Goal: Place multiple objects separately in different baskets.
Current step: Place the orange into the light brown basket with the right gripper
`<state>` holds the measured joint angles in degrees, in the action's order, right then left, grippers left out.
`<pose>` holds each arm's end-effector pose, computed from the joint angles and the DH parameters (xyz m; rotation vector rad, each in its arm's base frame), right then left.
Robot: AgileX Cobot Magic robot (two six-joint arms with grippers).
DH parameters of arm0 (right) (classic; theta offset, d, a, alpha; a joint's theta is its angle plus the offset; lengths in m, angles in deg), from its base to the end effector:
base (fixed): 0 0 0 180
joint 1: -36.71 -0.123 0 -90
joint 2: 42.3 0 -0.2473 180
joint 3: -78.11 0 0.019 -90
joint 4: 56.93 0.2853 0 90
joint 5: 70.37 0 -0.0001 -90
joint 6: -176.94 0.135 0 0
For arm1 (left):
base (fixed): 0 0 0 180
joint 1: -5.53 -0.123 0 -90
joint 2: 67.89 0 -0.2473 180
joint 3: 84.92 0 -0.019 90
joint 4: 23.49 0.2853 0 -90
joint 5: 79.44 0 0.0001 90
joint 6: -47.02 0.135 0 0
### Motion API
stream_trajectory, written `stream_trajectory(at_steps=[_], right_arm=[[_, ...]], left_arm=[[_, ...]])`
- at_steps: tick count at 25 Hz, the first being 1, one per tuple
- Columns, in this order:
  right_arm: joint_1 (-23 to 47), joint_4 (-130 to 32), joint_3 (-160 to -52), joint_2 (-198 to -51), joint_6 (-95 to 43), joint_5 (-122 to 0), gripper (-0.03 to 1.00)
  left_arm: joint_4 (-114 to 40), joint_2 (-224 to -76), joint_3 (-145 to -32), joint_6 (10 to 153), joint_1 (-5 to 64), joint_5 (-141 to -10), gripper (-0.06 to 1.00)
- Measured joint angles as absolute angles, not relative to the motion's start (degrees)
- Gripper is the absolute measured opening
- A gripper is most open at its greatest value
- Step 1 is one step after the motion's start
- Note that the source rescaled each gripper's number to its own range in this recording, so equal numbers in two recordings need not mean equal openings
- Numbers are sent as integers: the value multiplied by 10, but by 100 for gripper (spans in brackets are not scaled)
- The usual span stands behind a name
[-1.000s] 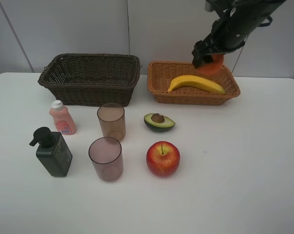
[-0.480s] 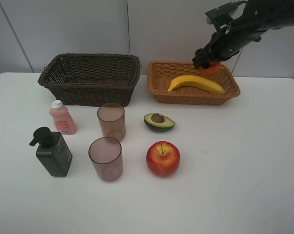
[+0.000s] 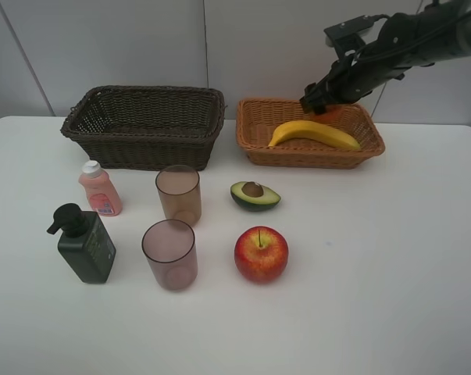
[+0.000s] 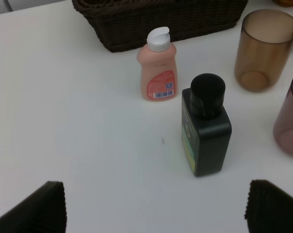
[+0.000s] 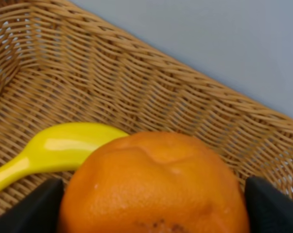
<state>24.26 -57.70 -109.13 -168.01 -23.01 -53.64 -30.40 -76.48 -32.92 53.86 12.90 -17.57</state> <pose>0.4876 0.1071 0.1086 -0.6714 2.2634 -0.0744 0.1054 -0.0281 0.2448 0.2656 2.1179 -0.1524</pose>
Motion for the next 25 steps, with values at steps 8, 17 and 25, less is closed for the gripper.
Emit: stream_trajectory(at_steps=[8, 17, 25], right_arm=[[243, -576, -1091, -1681, -230, -536, 63], [243, -576, -1091, -1681, -230, -536, 62], [243, -586, -1092, -1681, -230, -536, 97]], left_arm=[[-304, -765, -329, 539, 129, -176, 98], [-304, -765, -329, 539, 129, -176, 98], [-304, -765, -329, 539, 129, -176, 98]])
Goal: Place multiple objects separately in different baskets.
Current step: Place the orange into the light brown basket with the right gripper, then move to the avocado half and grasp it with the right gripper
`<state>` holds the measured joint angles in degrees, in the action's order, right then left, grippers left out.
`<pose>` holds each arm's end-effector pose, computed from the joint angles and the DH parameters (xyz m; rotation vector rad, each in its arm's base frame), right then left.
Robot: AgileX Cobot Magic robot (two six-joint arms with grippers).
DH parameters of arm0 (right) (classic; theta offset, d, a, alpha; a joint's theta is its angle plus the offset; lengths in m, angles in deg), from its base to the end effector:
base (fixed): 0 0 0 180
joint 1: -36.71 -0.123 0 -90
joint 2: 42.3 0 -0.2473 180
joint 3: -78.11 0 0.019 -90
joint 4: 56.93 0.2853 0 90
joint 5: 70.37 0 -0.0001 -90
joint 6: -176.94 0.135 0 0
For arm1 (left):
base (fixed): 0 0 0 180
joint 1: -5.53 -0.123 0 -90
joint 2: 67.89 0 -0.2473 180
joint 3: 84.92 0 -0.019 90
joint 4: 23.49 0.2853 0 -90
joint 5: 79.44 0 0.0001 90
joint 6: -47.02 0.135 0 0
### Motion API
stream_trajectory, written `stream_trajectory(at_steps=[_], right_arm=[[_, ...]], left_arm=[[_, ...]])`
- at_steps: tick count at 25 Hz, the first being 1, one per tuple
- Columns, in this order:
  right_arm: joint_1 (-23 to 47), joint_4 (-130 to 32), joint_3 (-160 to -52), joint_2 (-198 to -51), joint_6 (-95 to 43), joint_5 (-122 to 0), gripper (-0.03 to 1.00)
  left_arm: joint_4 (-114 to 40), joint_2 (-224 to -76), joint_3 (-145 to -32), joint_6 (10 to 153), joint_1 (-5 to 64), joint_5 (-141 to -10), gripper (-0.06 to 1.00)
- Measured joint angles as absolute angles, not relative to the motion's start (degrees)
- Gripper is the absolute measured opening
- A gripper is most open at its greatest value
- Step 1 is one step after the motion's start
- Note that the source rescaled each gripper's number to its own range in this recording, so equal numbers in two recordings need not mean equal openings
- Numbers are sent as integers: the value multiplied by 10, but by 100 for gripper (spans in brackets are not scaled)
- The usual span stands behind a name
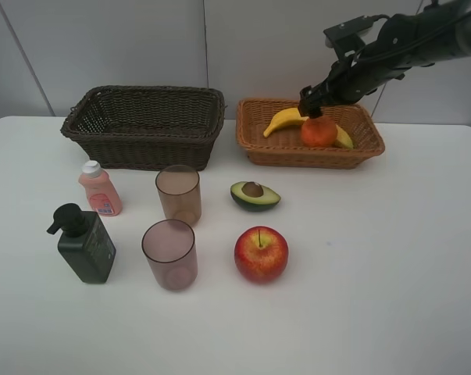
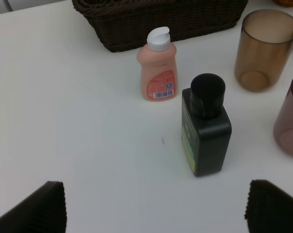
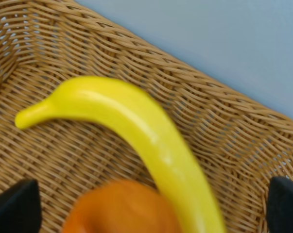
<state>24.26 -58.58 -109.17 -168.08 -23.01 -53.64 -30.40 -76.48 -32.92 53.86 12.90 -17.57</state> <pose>0.4879 0.1066 0.1083 -0.6863 2.2598 -0.0868 0.1054 -0.0281 0.2448 0.2656 2.1179 -0.1524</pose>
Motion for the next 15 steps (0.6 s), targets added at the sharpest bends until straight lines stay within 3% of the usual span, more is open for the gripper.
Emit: stream_trajectory(at_steps=[15], right_arm=[[243, -586, -1092, -1681, -230, -536, 99]], left_arm=[[-304, -765, -329, 539, 129, -176, 98]])
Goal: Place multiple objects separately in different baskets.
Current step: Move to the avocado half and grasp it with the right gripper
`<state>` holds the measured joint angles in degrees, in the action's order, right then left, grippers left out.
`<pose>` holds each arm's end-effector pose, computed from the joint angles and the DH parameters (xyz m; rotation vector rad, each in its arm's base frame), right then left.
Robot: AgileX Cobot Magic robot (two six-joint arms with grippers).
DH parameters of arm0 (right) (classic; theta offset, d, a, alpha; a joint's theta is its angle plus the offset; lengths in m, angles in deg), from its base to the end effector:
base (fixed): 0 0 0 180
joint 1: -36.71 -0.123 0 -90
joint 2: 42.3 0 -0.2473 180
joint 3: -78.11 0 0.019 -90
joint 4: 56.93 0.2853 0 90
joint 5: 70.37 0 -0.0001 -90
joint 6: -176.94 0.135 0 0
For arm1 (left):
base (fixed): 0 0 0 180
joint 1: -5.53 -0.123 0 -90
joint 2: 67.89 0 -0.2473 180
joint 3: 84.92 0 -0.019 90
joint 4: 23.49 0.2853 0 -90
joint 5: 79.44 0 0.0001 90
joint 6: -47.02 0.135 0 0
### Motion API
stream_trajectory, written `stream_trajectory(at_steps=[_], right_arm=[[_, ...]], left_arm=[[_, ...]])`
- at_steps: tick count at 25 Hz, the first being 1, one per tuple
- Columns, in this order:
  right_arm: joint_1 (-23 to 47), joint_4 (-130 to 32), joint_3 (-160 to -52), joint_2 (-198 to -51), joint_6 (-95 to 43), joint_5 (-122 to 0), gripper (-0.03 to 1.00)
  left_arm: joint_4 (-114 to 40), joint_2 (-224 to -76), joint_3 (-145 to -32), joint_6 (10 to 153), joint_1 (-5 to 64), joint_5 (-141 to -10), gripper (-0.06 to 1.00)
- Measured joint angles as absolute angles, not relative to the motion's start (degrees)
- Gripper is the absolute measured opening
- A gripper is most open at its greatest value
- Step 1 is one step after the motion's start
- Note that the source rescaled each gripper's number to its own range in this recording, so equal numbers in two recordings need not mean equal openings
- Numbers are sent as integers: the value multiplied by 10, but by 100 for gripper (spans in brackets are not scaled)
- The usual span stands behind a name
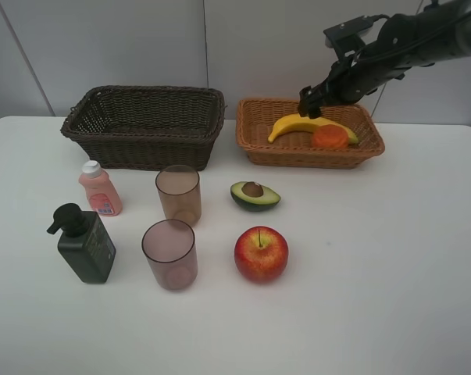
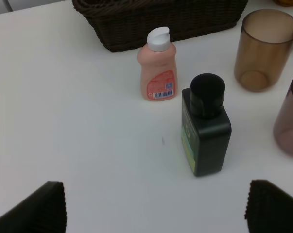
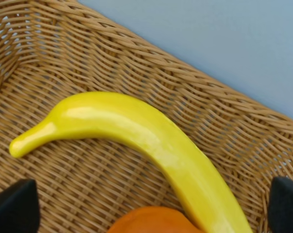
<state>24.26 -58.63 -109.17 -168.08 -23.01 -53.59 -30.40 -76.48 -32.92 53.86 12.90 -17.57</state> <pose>0.4878 0.1065 0.1082 -0.6873 2.2605 -0.0874 0.1054 -0.0281 0.2448 0.2656 2.1179 -0.1524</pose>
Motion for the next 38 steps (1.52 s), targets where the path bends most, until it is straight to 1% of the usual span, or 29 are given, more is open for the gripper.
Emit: stream_trajectory(at_steps=[8, 15, 27, 35, 38], right_arm=[[243, -586, -1092, -1662, -230, -529, 100], [222, -594, -1090, -1619, -230, -473, 100], [125, -667, -975, -1542, -230, -480, 100], [49, -690, -955, -1541, -232, -475, 100], [31, -692, -955, -1544, -232, -470, 100]], left_arm=[[-304, -765, -329, 539, 129, -176, 98], [-304, -765, -329, 539, 129, -176, 98], [-304, -765, -329, 539, 129, -176, 98], [-304, -765, -329, 539, 129, -176, 98], [-304, -765, -329, 539, 129, -176, 98]])
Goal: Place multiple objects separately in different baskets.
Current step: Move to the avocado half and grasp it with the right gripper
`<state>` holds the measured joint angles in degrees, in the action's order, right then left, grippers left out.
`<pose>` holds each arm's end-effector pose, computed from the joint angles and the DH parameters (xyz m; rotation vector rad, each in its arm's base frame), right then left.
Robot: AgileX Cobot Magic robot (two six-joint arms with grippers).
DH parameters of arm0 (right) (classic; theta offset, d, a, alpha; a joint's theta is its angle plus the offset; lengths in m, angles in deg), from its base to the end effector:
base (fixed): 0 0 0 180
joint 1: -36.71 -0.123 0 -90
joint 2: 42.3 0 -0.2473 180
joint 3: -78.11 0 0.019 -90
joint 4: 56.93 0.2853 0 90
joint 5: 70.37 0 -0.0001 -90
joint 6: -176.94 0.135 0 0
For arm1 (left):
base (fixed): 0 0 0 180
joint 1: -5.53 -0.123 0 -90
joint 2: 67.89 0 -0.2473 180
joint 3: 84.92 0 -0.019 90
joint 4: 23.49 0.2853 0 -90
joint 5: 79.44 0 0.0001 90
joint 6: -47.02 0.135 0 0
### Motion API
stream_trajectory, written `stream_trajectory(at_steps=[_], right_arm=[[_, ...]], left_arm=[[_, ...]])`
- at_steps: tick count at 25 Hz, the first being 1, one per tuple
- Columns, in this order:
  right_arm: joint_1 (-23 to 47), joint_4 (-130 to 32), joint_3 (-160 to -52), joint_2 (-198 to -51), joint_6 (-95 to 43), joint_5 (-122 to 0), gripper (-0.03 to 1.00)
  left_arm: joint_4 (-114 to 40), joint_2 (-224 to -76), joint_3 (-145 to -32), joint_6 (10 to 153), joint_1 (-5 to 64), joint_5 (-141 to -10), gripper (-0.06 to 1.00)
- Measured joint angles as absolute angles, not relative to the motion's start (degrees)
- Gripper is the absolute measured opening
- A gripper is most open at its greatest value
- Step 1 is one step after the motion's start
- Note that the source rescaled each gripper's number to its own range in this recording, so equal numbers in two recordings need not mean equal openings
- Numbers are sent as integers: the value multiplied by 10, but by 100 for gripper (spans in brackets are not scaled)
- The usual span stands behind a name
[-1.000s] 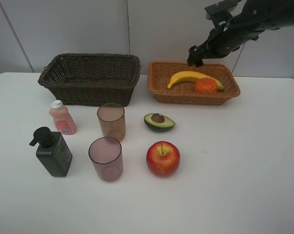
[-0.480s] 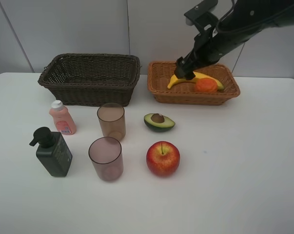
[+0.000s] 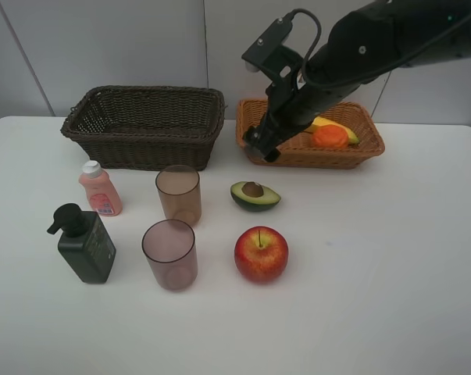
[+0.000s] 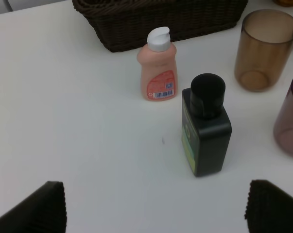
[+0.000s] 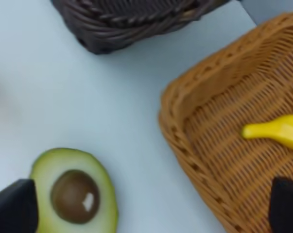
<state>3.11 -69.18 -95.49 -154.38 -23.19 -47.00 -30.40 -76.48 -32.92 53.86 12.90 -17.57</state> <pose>0.3700 0.2322 0.1277 -1.2936 2.0983 -0.0873 0.1054 -0.0281 0.2448 0.2656 2.1179 -0.1524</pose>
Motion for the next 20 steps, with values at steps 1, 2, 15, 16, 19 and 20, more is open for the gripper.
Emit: stream_trajectory(at_steps=[1, 2, 15, 16, 19, 20], right_arm=[[27, -692, -955, -1546, -232, -468, 100], [23, -692, -954, -1549, -232, -466, 100], [7, -689, -947, -1604, -232, -458, 100], [7, -687, -947, -1607, -232, -458, 100], [4, -682, -947, -1616, -232, -458, 100], [2, -682, -947, -1618, -232, -458, 100]], left_arm=[[-304, -765, -329, 539, 129, -176, 98], [-304, -765, -329, 539, 129, -176, 98], [-304, -765, -329, 539, 129, -176, 98], [-304, -765, -329, 539, 129, -176, 98], [-304, -765, -329, 539, 129, -176, 98], [-304, -765, -329, 539, 129, -176, 98]])
